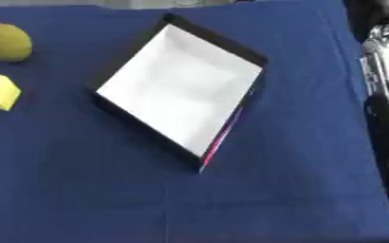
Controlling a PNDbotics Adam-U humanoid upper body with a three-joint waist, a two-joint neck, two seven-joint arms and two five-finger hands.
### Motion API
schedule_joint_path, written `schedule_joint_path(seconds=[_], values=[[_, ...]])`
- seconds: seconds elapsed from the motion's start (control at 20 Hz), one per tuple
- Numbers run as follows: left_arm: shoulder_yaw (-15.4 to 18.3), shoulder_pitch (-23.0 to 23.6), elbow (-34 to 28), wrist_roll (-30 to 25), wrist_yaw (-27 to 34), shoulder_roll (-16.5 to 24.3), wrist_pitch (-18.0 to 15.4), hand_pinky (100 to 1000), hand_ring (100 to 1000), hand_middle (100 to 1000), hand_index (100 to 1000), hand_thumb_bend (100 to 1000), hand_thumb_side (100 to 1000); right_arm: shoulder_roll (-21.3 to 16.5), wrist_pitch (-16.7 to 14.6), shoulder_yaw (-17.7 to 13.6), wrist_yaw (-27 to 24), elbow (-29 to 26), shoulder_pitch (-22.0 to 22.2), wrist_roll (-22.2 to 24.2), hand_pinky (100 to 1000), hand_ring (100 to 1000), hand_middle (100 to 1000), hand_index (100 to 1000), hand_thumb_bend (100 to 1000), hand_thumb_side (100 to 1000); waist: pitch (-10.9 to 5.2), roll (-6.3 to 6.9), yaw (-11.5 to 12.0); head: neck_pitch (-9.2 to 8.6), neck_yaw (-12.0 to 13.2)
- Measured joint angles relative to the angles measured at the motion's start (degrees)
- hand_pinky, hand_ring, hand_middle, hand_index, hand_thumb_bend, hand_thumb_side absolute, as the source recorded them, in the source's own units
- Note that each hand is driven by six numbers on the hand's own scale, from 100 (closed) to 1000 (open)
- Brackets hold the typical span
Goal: Pick up objects on the table and place them in the box.
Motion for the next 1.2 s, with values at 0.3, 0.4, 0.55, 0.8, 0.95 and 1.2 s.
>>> schedule_joint_path(seconds=[0.3,0.4,0.55,0.8,0.95,1.2], values=[[-0.8,0.7,2.5,-9.4,-5.2,9.3,-0.6,800,743,812,872,100,635,-0.4,0.0,0.0,0.0,0.5,0.9,0.2,1000,945,920,872,100,516,-0.90,0.57,0.5,0.23,-0.2],[-0.8,0.2,4.5,-14.8,-7.0,13.4,-1.2,811,758,818,877,100,619,-0.5,0.0,0.0,0.0,0.7,1.0,0.3,1000,944,919,872,100,513,-1.33,0.74,0.7,0.26,-0.2],[-0.9,-1.6,8.2,-23.0,-9.2,19.9,-3.0,841,805,848,893,100,610,-0.9,0.1,0.0,0.1,0.7,1.0,0.4,1000,944,918,872,100,509,-1.41,0.87,0.7,0.39,-0.2],[-3.6,-5.1,14.8,-35.8,-14.4,29.1,-5.3,896,874,890,916,100,411,-1.4,0.1,0.4,0.1,1.1,1.0,0.6,1000,944,917,870,100,504,-1.68,0.93,0.8,0.41,-0.2],[-6.2,-8.2,16.9,-42.2,-16.7,32.4,-7.2,897,874,884,903,130,311,-1.5,0.0,0.5,0.2,1.2,1.0,0.7,1000,942,914,870,100,502,-1.71,0.95,0.7,0.41,-0.1],[-10.2,-13.6,19.6,-49.7,-17.4,35.4,-10.1,902,875,872,899,249,289,-1.5,0.0,1.1,0.4,1.4,0.9,1.0,1000,941,913,871,100,499,-1.82,0.80,0.6,0.41,0.4]])
